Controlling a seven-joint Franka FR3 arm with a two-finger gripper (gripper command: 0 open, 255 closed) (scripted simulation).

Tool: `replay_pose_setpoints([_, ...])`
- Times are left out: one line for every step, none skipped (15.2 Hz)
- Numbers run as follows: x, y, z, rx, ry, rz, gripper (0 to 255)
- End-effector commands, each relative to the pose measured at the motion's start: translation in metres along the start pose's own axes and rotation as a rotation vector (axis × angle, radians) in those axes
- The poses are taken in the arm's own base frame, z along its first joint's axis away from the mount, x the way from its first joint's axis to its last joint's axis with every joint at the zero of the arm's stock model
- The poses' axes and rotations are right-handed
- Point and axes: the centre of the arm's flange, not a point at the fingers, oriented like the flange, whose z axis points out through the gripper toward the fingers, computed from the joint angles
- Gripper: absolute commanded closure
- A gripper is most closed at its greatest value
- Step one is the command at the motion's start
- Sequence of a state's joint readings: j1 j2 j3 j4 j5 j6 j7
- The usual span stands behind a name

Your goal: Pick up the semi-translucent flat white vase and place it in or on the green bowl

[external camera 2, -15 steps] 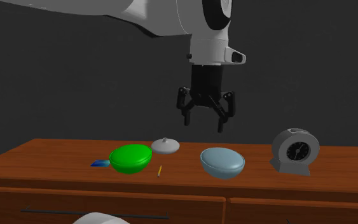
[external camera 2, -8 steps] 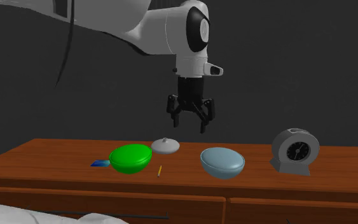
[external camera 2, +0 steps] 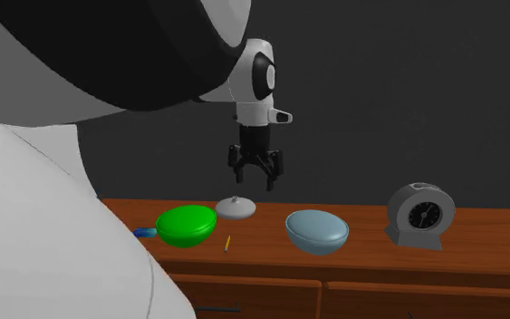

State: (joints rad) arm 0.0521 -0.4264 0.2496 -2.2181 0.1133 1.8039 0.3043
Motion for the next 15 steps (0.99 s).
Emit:
replay_pose_setpoints([0.013,-0.022,0.011,0.0,0.005,0.008,0])
replay_pose_setpoints([0.02,-0.032,0.016,-0.001,0.007,0.011,0])
replay_pose_setpoints([0.027,-0.041,0.021,-0.001,0.009,0.015,0])
replay_pose_setpoints([0.034,-0.051,0.026,-0.002,0.011,0.018,0])
replay_pose_setpoints([0.042,-0.061,0.031,-0.003,0.013,0.022,0])
replay_pose_setpoints([0.049,-0.07,0.036,-0.003,0.015,0.025,0])
replay_pose_setpoints([0.056,-0.08,0.041,-0.004,0.017,0.028,0])
replay_pose_setpoints([0.064,-0.089,0.046,-0.005,0.019,0.032,0])
replay_pose_setpoints([0.071,-0.099,0.052,-0.005,0.021,0.035,0])
replay_pose_setpoints([0.079,-0.108,0.057,-0.006,0.023,0.039,0])
replay_pose_setpoints([0.086,-0.118,0.062,-0.007,0.025,0.042,0])
replay_pose_setpoints([0.094,-0.127,0.067,-0.007,0.027,0.046,0])
replay_pose_setpoints([0.101,-0.137,0.072,-0.008,0.029,0.049,0])
replay_pose_setpoints([0.109,-0.146,0.077,-0.009,0.031,0.053,0])
replay_pose_setpoints([0.117,-0.155,0.082,-0.01,0.033,0.056,0])
